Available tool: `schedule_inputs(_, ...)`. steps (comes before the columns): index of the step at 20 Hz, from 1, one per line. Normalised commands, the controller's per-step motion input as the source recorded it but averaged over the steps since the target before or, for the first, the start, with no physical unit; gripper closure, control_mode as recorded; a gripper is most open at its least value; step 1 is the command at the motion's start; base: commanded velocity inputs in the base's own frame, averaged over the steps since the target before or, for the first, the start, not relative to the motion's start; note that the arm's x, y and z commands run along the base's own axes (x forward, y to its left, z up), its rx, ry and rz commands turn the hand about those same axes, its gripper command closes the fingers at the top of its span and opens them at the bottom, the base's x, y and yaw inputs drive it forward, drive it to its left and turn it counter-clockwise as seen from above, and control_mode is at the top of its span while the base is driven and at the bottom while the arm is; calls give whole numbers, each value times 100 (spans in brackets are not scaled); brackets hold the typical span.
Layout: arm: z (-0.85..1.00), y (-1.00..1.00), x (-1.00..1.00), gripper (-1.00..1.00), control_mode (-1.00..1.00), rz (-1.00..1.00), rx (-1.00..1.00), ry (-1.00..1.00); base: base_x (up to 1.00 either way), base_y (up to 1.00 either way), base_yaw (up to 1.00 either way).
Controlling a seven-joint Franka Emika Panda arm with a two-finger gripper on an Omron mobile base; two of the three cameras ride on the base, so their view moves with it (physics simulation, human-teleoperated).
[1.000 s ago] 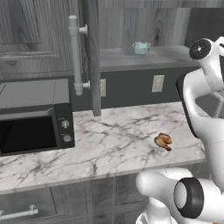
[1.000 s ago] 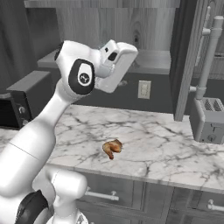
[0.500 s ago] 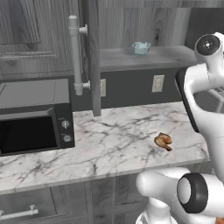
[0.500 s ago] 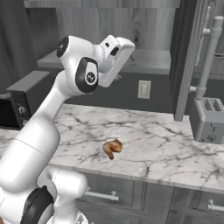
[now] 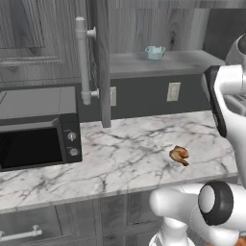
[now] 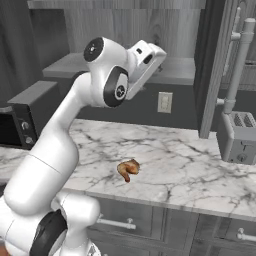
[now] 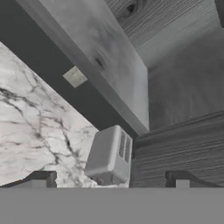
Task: Retrieve the tupperware from the cabinet, then place the raw meat into the tupperware to avoid contamination.
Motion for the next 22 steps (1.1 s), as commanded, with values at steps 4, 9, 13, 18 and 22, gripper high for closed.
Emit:
schedule_inputs(4, 0, 0, 16, -100, -100, 38, 8, 7, 0, 0, 0)
schedule_inputs(9, 0, 0, 4, -100, -100, 41, 5, 2, 0, 0, 0)
schedule_inputs(13, 7, 0, 1, -100, -100, 42, 1, -1, 0, 0, 0)
schedule_inputs(18, 20, 0, 3, -100, -100, 33, -6, -13, 0, 0, 0)
schedule_inputs(22, 8, 7, 11, -100, -100, 28, -15, -13, 0, 0, 0)
